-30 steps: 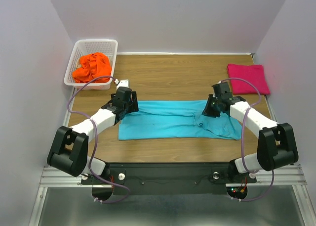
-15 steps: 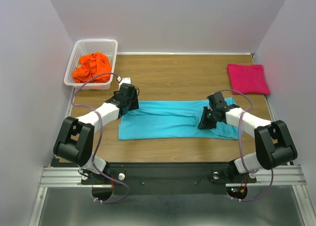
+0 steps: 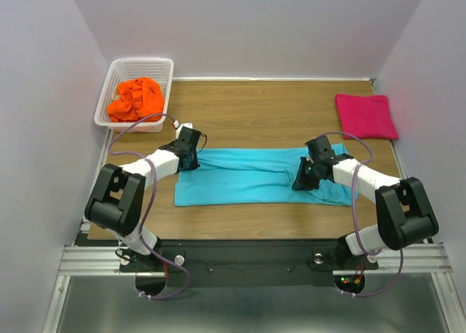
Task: Fold and stack the t-shirts
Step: Fold the tshirt
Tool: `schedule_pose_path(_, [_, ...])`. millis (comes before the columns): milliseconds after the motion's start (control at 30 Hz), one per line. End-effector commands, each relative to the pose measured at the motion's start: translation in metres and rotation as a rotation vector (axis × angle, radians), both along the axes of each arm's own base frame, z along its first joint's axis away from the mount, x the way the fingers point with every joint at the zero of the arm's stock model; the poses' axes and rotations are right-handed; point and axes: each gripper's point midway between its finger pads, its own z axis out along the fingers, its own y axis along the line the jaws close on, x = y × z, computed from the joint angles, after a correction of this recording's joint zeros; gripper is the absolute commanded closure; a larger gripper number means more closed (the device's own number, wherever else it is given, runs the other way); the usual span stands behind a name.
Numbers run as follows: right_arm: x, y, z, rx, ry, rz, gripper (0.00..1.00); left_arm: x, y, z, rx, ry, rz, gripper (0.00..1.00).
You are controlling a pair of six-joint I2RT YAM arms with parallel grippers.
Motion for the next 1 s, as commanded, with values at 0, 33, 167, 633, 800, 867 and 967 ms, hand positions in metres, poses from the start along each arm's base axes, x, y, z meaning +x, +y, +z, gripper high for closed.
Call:
schedule_pose_path(0, [0.006, -0.003, 0.002, -0.014, -0.035, -0.021, 0.82, -0.017, 0.016, -0.018, 0.023, 0.08, 0.062, 0.74])
schedule_pose_path(33, [0.006, -0.003, 0.002, -0.016, -0.036, -0.023, 0.82, -0.019, 0.018, -0.019, 0.025, 0.087, 0.07, 0.75])
schedule_pose_path(167, [0.005, -0.006, 0.002, -0.025, -0.039, -0.033, 0.82, -0.032, 0.033, -0.026, 0.032, 0.123, 0.115, 0.76])
schedule_pose_path(633, [0.04, -0.023, 0.048, -0.115, -0.2, -0.111, 0.73, -0.03, 0.042, 0.025, -0.074, 0.029, 0.131, 0.44])
schedule_pose_path(800, [0.043, -0.042, 0.059, -0.196, -0.218, -0.185, 0.55, -0.003, 0.017, 0.062, -0.043, -0.085, 0.037, 0.2])
schedule_pose_path(867, [0.041, -0.055, 0.052, -0.24, -0.19, -0.223, 0.54, 0.006, 0.005, 0.066, -0.031, -0.101, -0.009, 0.2])
schedule_pose_path(967, [0.032, -0.066, 0.039, -0.267, -0.126, -0.261, 0.54, 0.016, -0.009, 0.061, -0.017, -0.093, -0.049, 0.2])
